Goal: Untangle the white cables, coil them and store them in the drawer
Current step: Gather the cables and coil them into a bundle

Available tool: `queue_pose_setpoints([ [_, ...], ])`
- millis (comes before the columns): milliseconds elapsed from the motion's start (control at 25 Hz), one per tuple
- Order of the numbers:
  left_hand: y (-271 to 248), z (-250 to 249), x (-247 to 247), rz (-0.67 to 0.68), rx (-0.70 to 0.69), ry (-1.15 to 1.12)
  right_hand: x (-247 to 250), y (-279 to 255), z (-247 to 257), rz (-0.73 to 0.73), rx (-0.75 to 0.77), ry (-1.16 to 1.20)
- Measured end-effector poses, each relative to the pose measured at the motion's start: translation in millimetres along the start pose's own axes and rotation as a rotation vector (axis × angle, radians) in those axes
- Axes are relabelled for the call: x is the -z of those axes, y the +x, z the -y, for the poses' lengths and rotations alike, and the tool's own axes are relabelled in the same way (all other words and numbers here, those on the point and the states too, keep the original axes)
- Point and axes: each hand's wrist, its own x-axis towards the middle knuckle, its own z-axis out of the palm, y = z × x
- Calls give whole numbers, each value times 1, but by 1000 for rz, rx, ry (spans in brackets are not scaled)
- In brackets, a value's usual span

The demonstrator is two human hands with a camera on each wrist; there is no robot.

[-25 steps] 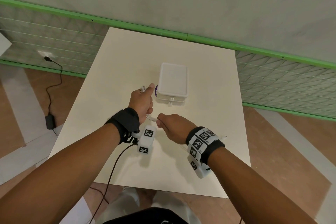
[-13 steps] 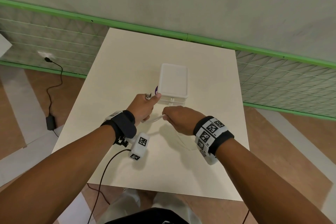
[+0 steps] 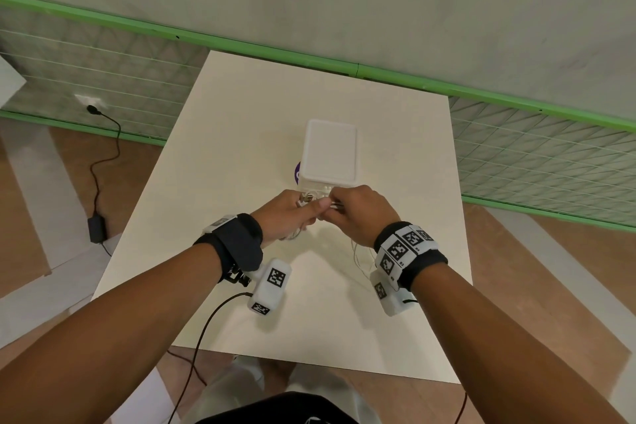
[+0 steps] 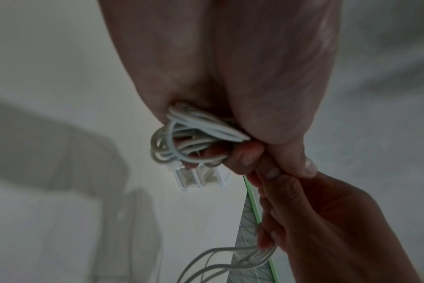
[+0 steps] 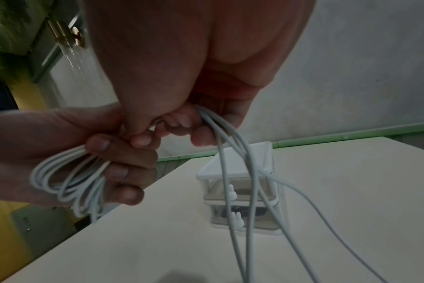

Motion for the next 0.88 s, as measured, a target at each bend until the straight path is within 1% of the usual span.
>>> queue_pose_setpoints([
  [120, -2, -7, 1, 37, 20, -123, 0, 1, -1, 23, 31, 207],
  [240, -4, -17, 1, 15, 35, -192, 3, 1, 0, 48, -6, 298],
  [360, -6, -22, 4, 37, 41, -181, 6, 1, 0, 74, -47, 331],
  [520, -7, -30, 11, 80, 30, -121, 10, 1, -1, 106, -1, 381],
  [600, -7, -32, 14, 94, 30, -86, 9, 0, -3, 146, -5, 425],
  [720, -5, -32, 18, 41, 55, -8, 7, -1, -4, 167, 0, 513],
  [880, -3, -27, 17, -91, 63, 10, 12, -2, -3, 101, -11, 392],
])
